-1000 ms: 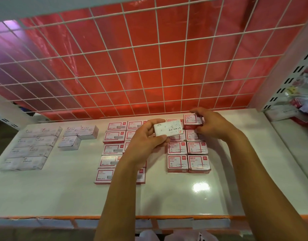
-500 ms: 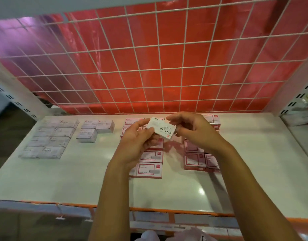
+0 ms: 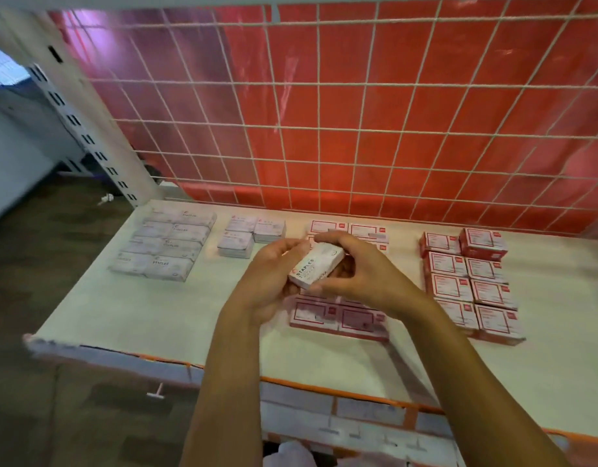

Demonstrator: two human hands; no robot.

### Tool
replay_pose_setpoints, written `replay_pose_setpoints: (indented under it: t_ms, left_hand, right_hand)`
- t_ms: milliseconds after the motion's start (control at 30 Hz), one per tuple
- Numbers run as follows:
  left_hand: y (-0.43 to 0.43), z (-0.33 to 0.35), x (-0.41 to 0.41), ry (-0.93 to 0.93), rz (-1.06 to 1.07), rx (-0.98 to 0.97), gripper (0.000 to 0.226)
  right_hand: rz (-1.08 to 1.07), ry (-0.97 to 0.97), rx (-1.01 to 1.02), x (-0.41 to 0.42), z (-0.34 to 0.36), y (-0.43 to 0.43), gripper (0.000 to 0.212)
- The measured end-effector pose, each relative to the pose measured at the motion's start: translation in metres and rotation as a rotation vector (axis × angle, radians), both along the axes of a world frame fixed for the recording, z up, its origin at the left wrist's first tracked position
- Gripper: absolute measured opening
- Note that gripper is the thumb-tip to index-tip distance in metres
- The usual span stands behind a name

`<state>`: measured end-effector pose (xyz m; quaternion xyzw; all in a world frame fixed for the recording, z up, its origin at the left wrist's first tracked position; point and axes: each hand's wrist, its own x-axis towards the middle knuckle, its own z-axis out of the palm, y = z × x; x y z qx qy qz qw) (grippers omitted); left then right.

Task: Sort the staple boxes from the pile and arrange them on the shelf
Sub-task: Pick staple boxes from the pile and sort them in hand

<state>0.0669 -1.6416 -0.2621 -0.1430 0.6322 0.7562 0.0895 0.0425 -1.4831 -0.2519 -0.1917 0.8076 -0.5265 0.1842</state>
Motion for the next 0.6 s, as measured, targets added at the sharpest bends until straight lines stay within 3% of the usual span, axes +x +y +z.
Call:
replay_pose_setpoints:
  t_ms: [200,433,600]
  left_hand:
    - [-0.036,-0.004,0.001,-0.035,0.041,0.046,0.021]
    - [-0.076,-0.008,-0.005,0.019,-0.007,0.149,0.017]
    - [-0.099,-0.015,-0.008,0.048,-0.03,0.072,0.028]
  right_hand:
    - [-0.142,-0.076,-0.077,0.004,-0.004,-0.024,0.047]
    - [-0.3,-0.144,-0.217,0.003,-0.017,-0.057,0.041]
    - [-0.321,-0.146,-0.299,0.007,-0.017,-0.074,0.034]
